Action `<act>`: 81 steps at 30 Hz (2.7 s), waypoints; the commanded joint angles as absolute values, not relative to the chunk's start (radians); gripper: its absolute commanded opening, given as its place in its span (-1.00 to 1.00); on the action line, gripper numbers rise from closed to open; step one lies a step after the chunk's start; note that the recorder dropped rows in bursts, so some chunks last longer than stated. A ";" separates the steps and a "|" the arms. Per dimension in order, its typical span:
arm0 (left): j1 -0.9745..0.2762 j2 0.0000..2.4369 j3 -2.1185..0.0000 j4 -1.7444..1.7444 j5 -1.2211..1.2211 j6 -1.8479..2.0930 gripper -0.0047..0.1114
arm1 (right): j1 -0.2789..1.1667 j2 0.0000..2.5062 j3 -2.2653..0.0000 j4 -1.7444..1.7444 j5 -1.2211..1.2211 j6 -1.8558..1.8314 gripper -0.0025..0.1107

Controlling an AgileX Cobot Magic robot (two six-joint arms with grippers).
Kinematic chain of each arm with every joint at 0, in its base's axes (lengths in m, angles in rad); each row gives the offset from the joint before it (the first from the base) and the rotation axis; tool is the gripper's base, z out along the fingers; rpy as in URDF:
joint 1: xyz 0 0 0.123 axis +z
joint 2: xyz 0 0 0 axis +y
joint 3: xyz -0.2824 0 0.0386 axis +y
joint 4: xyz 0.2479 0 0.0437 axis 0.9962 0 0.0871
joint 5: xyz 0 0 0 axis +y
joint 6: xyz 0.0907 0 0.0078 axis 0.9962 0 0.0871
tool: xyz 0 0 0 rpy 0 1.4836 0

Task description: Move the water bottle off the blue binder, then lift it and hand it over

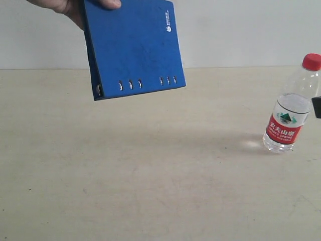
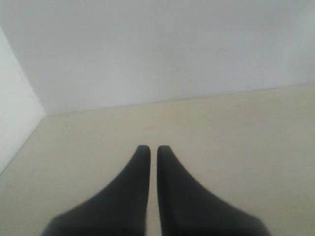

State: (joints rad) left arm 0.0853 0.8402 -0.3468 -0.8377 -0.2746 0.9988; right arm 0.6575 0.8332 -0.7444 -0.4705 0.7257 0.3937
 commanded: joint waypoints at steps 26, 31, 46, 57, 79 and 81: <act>0.099 0.262 0.000 -0.762 -0.045 0.575 -0.84 | 0.660 0.800 -0.737 -0.427 0.719 0.365 -0.96; 0.099 0.380 0.000 -0.766 0.049 0.632 -0.84 | 0.660 0.790 -0.737 -0.425 0.696 0.365 -0.96; 0.099 0.441 0.000 -0.766 -0.007 0.632 -0.84 | 0.660 0.789 -0.737 -0.432 0.685 0.332 -0.96; 0.099 0.441 0.000 -0.876 -0.030 0.479 -0.84 | 0.660 0.789 -0.737 -0.438 0.728 0.322 -0.96; 0.099 0.438 0.000 -0.852 -0.155 0.733 -0.84 | 0.661 0.004 -0.631 -0.298 1.022 0.209 -0.96; 0.099 0.438 0.000 -0.852 -0.153 0.733 -0.84 | 0.661 0.006 -0.520 -0.386 0.900 0.018 -0.96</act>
